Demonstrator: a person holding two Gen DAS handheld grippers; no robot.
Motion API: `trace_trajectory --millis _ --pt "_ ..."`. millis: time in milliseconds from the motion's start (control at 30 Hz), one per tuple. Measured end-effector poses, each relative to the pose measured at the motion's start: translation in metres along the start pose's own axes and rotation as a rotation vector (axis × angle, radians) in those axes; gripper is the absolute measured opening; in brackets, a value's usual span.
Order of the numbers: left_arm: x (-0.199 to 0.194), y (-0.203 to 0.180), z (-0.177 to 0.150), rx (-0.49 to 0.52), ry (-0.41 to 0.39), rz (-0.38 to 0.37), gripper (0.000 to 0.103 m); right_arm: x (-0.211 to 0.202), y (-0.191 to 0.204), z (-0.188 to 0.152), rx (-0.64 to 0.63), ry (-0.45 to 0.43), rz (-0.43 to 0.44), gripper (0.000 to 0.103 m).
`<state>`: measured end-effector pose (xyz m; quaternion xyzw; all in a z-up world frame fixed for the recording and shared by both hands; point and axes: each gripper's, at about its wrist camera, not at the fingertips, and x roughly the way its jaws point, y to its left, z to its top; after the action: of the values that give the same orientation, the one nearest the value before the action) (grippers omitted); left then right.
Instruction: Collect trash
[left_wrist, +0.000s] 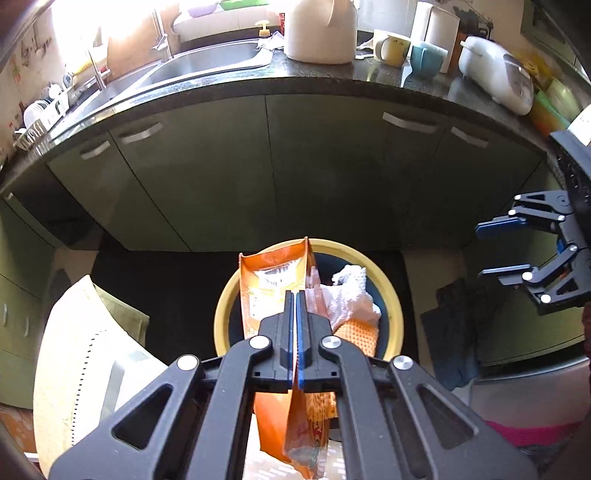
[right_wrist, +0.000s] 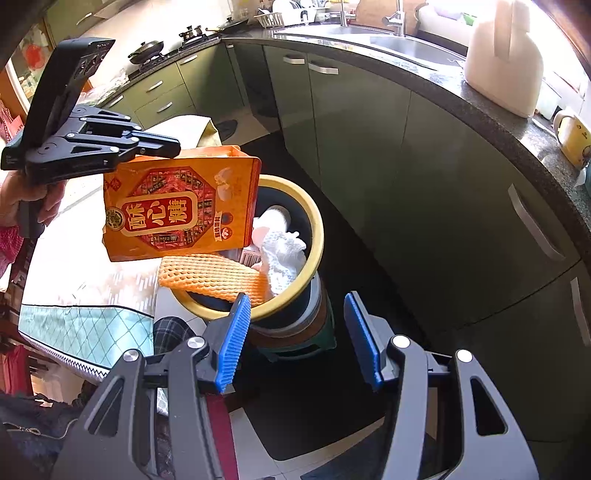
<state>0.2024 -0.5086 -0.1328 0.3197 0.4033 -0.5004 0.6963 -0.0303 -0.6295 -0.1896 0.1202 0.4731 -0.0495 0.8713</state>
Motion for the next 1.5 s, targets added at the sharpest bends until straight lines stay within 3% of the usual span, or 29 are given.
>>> trace_trajectory --millis 233,400,467,600,667,867,1033,1133,1233,1367,1500 --pt "-0.010 -0.005 0.001 0.009 -0.026 -0.038 0.007 0.000 0.000 0.001 -0.001 -0.004 0.002 0.054" --pt "-0.025 -0.010 0.002 0.011 -0.068 -0.054 0.030 -0.001 -0.001 0.000 0.000 -0.007 0.011 0.054" --pt "-0.037 -0.014 0.000 0.006 -0.097 -0.069 0.045 -0.002 -0.003 0.000 0.005 -0.015 0.015 0.054" --pt "-0.062 -0.022 -0.012 0.006 -0.155 -0.075 0.060 -0.005 -0.005 -0.004 0.020 -0.030 0.028 0.054" --pt "-0.076 -0.021 -0.020 -0.014 -0.179 -0.078 0.077 -0.006 -0.006 -0.007 0.029 -0.037 0.036 0.054" --pt "-0.130 -0.028 -0.073 -0.062 -0.314 -0.032 0.094 -0.014 0.003 -0.017 0.036 -0.071 0.074 0.055" --pt "-0.173 -0.030 -0.137 -0.179 -0.407 0.100 0.097 -0.033 0.027 -0.032 0.020 -0.149 0.072 0.079" --pt "-0.196 -0.029 -0.186 -0.284 -0.454 0.221 0.097 -0.050 0.046 -0.045 0.020 -0.221 0.087 0.090" --pt "-0.211 -0.030 -0.236 -0.411 -0.440 0.371 0.097 -0.065 0.073 -0.059 -0.004 -0.270 0.063 0.098" --pt "-0.228 -0.024 -0.302 -0.611 -0.414 0.489 0.097 -0.076 0.112 -0.075 -0.046 -0.317 0.025 0.099" --pt "-0.247 -0.021 -0.364 -0.751 -0.421 0.583 0.097 -0.081 0.138 -0.089 -0.042 -0.358 0.058 0.099"
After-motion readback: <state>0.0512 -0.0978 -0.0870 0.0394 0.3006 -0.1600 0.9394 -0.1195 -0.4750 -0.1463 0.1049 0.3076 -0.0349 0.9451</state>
